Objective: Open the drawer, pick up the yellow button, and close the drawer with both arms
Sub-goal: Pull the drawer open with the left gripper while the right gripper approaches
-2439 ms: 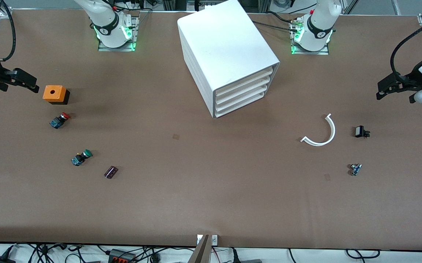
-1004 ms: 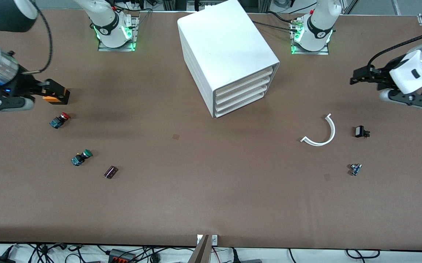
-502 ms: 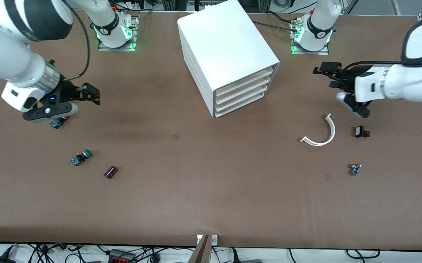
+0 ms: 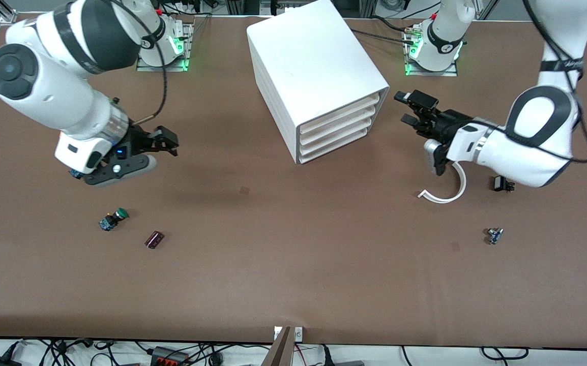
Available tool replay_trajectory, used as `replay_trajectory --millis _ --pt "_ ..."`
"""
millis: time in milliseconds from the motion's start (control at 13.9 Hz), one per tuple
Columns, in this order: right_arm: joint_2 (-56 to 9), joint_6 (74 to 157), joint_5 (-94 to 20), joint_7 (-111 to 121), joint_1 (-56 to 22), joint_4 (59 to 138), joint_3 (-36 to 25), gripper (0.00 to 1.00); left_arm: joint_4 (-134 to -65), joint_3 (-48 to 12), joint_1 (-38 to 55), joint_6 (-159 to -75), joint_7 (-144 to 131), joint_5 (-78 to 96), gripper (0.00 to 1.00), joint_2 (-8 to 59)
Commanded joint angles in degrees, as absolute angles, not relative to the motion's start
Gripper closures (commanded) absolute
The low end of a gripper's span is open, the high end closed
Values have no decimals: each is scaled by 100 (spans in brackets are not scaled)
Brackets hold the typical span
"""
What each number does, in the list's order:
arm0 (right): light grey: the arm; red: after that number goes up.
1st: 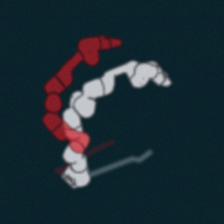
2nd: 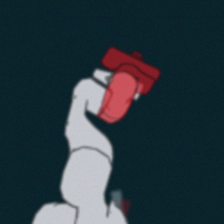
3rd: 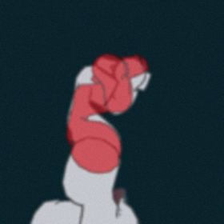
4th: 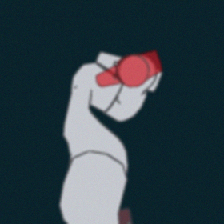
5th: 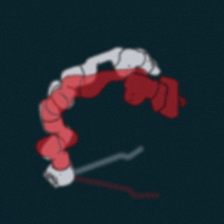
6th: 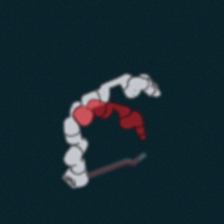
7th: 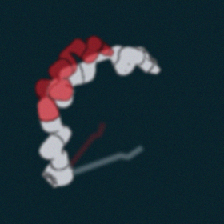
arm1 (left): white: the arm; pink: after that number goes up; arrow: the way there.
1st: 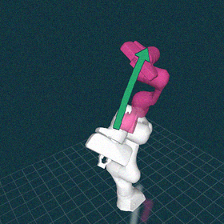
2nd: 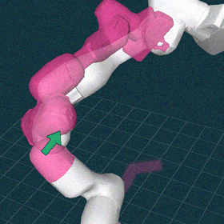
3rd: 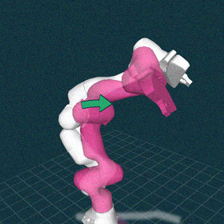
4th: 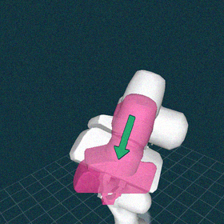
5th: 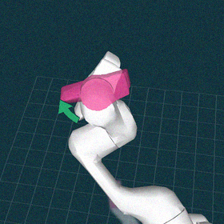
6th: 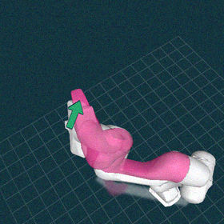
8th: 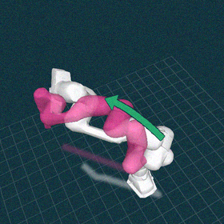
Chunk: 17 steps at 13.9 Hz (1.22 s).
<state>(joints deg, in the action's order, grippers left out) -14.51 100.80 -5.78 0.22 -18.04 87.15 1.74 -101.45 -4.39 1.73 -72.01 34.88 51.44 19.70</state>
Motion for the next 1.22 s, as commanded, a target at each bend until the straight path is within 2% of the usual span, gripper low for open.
replay_trajectory --millis 0,359,717,1004,1148 --pt "-1696 10211 -642 -131 -2143 8350 141 0 -10264 -571 105 -7101 4514 5702 0 2556" --pt "-1959 11020 -650 -552 -2609 8332 141 0 -10388 -571 114 -7110 5376 6160 2 3338" --pt "-2267 11109 -650 -650 -2821 7955 141 0 -10714 -729 132 -7172 5695 6538 6 3647" --pt "-2294 11109 -642 -642 -2813 7928 141 0 -10854 -826 202 -7224 5862 6557 20 3700" --pt "-2294 11109 -642 -642 -2812 7928 141 0 -10986 -861 246 -7373 5862 6557 21 3683"
